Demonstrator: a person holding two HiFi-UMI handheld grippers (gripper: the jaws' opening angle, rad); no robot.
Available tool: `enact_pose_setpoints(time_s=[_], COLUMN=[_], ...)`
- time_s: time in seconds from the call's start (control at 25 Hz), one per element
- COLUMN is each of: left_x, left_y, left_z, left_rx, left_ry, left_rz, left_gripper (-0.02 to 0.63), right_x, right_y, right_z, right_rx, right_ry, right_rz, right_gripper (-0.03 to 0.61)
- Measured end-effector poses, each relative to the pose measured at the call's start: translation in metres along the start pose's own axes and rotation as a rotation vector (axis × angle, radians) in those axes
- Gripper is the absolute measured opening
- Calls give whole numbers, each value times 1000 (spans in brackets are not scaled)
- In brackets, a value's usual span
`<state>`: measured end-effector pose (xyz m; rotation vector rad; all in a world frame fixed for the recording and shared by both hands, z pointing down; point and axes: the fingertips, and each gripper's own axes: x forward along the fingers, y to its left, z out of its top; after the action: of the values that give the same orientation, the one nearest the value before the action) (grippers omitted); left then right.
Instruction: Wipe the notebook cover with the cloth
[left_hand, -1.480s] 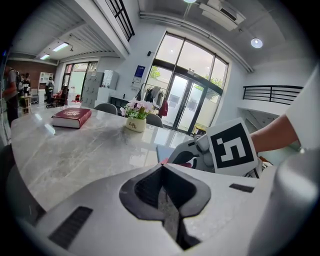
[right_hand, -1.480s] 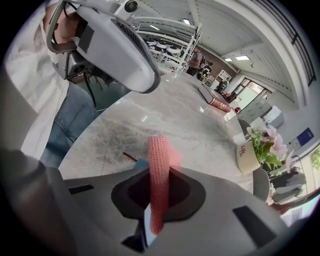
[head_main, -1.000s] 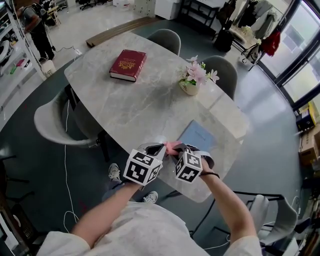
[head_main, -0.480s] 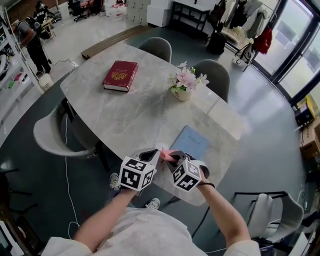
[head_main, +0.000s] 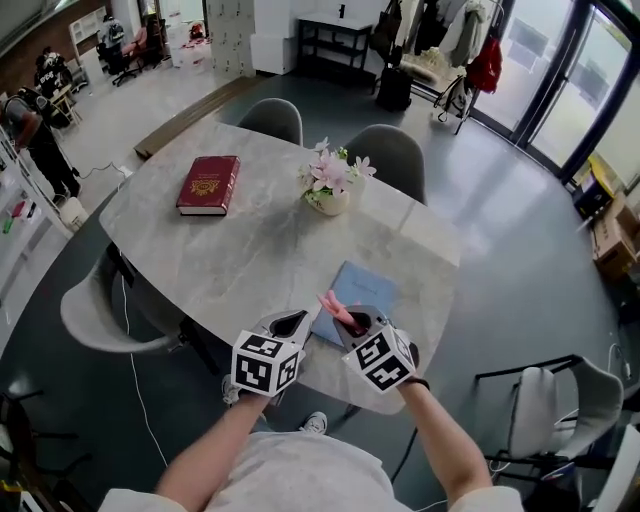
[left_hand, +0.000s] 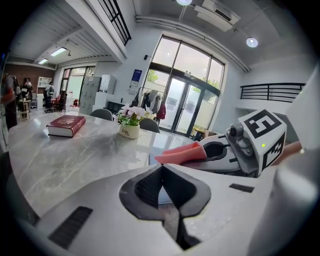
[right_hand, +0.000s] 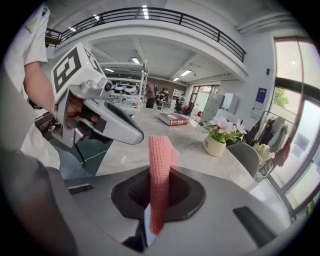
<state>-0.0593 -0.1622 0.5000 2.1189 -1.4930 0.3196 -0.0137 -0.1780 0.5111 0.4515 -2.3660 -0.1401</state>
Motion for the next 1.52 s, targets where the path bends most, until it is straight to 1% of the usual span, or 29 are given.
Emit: enact_pose_setpoints(time_s=[0.28, 0.52, 0.64, 0.84, 1.12, 1.24, 1.52], left_x=[5, 7, 6, 3, 8, 12, 20], left_y=[-19, -34, -43, -53, -67, -74, -83], left_z=[18, 33, 43, 62, 68, 65, 62], left_rx=[40, 66, 69, 109, 159, 178, 190], left_ry=[-17, -36, -56, -90, -97, -90, -71], left_rz=[-32, -56, -69, -69, -66, -78, -100], left_gripper=[6, 6, 6, 7, 6, 6, 6], right_x=[-41, -76, -95, -125, -148, -153, -157], right_y=[-35, -60, -69, -79, -83, -85, -91], right_z=[-3, -4, -4, -2, -13, -18, -26], right_rx=[163, 273, 333, 423, 517, 529, 550], right_ry=[-63, -143, -191, -281, -336, -343, -350], right_rz=[-124, -246, -278, -332, -364, -377, -387], right_gripper=[15, 15, 15, 15, 15, 15, 15])
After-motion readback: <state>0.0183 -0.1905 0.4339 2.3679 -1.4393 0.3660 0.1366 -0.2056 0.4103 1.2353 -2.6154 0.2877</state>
